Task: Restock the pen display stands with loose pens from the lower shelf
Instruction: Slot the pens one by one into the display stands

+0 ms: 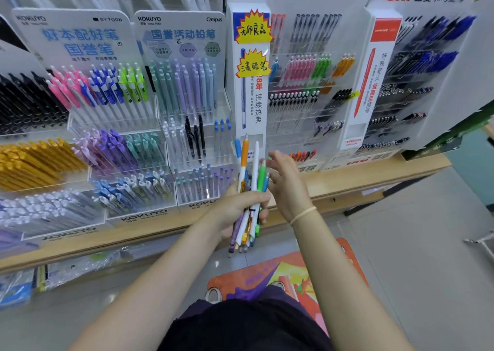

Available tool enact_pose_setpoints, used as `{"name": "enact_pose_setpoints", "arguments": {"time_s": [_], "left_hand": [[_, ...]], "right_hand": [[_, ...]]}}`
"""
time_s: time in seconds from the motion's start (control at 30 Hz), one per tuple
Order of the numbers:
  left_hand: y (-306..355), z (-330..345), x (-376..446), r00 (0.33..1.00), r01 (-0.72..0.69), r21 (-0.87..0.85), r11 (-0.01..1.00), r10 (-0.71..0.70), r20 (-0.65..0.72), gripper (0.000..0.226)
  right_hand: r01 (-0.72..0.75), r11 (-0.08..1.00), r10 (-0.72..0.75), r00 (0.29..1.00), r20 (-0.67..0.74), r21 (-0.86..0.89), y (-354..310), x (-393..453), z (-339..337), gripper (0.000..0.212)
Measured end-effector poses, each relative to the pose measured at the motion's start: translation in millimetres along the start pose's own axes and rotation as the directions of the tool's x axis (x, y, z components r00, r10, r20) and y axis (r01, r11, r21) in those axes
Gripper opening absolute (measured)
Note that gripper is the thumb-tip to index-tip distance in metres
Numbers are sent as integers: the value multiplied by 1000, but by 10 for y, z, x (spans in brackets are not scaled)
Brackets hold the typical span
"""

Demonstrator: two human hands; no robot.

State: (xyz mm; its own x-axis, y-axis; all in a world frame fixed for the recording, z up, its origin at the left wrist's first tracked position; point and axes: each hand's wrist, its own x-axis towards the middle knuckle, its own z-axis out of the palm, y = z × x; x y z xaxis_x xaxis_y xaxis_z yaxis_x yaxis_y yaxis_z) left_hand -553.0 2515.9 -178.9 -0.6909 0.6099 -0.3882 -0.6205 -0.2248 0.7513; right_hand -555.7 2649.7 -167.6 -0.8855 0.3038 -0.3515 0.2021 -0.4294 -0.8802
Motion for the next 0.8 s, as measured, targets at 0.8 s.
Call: {"name": "enact_pose_setpoints", "arguments": {"time_s": [0.8], "left_hand": [[-324, -431, -165, 989, 144, 20, 989, -144, 23, 40]], "right_hand": [[-46, 998, 42, 993, 110, 34, 243, 298, 199, 22]]}}
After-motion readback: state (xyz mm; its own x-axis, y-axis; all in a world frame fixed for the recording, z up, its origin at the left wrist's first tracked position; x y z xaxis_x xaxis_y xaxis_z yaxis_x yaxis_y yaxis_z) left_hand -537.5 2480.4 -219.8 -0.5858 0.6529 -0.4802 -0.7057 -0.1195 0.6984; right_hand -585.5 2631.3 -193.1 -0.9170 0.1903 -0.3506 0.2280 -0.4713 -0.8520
